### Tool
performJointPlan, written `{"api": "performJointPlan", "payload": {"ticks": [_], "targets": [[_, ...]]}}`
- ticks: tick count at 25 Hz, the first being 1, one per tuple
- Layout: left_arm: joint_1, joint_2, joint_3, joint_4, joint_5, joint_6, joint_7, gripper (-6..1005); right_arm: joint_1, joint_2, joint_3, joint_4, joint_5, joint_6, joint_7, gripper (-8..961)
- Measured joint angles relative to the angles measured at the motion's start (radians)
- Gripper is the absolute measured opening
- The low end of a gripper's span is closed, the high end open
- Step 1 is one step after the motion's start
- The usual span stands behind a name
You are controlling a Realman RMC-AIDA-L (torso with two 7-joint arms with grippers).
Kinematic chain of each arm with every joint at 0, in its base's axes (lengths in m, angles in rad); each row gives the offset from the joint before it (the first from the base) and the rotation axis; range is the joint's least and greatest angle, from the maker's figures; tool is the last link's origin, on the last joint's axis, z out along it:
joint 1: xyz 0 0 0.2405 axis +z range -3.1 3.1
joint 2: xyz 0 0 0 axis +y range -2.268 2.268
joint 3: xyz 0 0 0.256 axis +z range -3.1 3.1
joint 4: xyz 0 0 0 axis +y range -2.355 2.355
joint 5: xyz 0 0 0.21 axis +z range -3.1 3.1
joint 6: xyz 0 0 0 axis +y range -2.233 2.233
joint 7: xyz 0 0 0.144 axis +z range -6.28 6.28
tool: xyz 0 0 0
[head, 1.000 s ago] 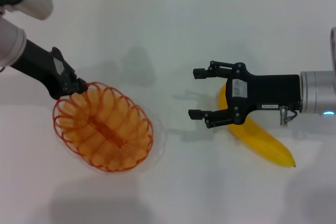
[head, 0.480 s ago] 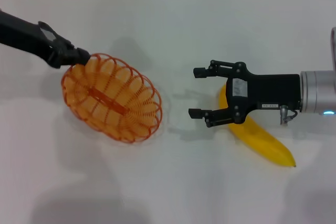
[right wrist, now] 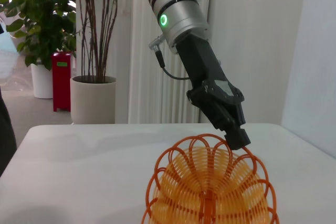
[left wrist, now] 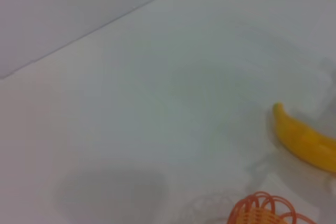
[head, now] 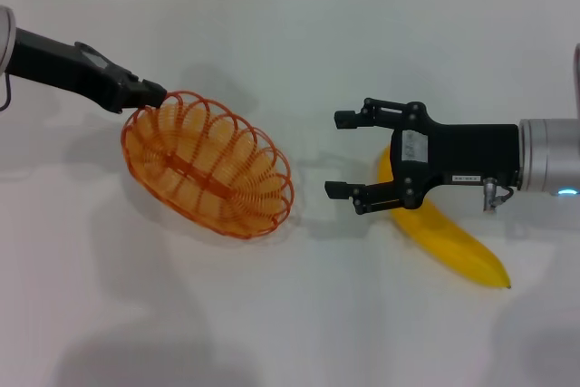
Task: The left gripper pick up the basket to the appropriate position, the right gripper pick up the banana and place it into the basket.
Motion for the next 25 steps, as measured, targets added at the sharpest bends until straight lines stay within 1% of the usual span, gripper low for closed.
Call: {"api": "performJointPlan", "payload": {"ticks": [14,19,22,25], "targets": [[-0.003,0.004,0.030,0.006,0.026,0.022,-0.005,40,-0.002,-0.002,0.000,0.000,0.001,0.000,0.000,908],[0.004,0.001,0.031,0.024,0.033,0.021,-0.006,215,-0.002,-0.002,0.000,0.000,0.001,0.000,0.000,908],[0.006,-0.005,0.030,0.039,0.041,0.021,-0.007,278,-0.002,-0.002,0.000,0.000,0.001,0.000,0.000,908],[0.006,-0.007,0.030,0.042,0.042,0.022,-0.007,342,-0.002,-0.002,0.000,0.000,0.001,0.000,0.000,908]]}}
